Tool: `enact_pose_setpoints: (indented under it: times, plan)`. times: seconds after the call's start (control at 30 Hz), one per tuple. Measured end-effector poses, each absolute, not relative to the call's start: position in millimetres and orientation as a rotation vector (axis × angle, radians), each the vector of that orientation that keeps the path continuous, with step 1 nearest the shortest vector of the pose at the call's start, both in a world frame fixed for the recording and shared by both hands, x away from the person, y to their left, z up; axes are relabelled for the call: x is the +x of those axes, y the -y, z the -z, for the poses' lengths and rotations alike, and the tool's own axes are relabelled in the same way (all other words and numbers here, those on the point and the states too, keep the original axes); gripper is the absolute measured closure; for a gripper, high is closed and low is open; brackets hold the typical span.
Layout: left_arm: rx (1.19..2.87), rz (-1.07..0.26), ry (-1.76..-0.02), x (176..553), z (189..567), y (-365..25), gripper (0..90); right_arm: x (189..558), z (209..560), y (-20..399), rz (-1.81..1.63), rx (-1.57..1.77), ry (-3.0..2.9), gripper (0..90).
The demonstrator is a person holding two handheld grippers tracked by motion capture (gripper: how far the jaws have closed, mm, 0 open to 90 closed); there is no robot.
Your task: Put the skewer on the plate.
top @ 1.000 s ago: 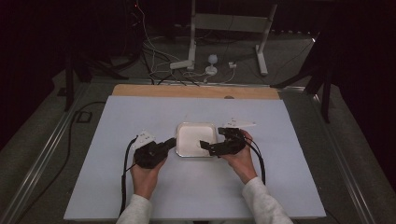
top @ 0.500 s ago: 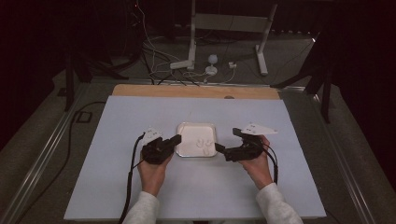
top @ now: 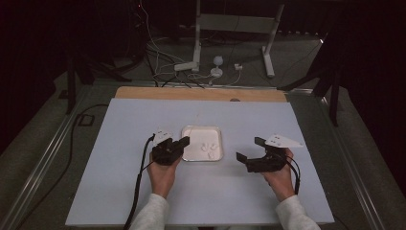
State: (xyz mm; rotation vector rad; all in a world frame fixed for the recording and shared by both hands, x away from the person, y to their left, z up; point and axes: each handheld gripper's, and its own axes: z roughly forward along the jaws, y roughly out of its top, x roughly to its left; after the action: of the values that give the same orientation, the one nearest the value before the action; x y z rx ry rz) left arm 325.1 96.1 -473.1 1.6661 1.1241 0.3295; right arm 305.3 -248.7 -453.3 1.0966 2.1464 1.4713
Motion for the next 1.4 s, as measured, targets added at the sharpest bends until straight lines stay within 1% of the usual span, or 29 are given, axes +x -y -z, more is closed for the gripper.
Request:
enact_pose_setpoints:
  times: [0.4, 0.73, 1.0, 1.27, 1.33, 1.37, 1.4]
  plan:
    - [1.669, -0.339, -1.168, 332.1, 479.3, -91.7, 89.0, 286.8, 461.4, 275.7, -1.47, 1.127, -2.103, 0.0]
    - [1.703, -0.356, -1.2, 335.3, 487.5, -79.2, 89.0, 270.4, 466.0, 296.4, -1.474, 1.168, -2.029, 0.0]
    - [1.732, -0.364, -1.249, 339.2, 499.4, -72.4, 88.8, 267.4, 468.0, 305.7, -1.473, 1.201, -1.997, 0.0]
    - [1.759, -0.33, -1.319, 339.0, 514.9, -69.7, 88.7, 267.6, 468.9, 306.8, -1.475, 1.208, -1.996, 0.0]
    - [1.762, -0.32, -1.323, 338.0, 515.5, -68.8, 88.0, 268.0, 469.4, 307.5, -1.473, 1.21, -1.994, 0.0]
    - [1.761, -0.31, -1.319, 337.5, 515.3, -68.6, 85.8, 268.2, 469.5, 307.8, -1.474, 1.211, -1.994, 0.0]
    - [1.755, -0.296, -1.314, 337.0, 515.1, -67.9, 81.7, 268.3, 469.6, 307.9, -1.472, 1.212, -1.994, 0.0]
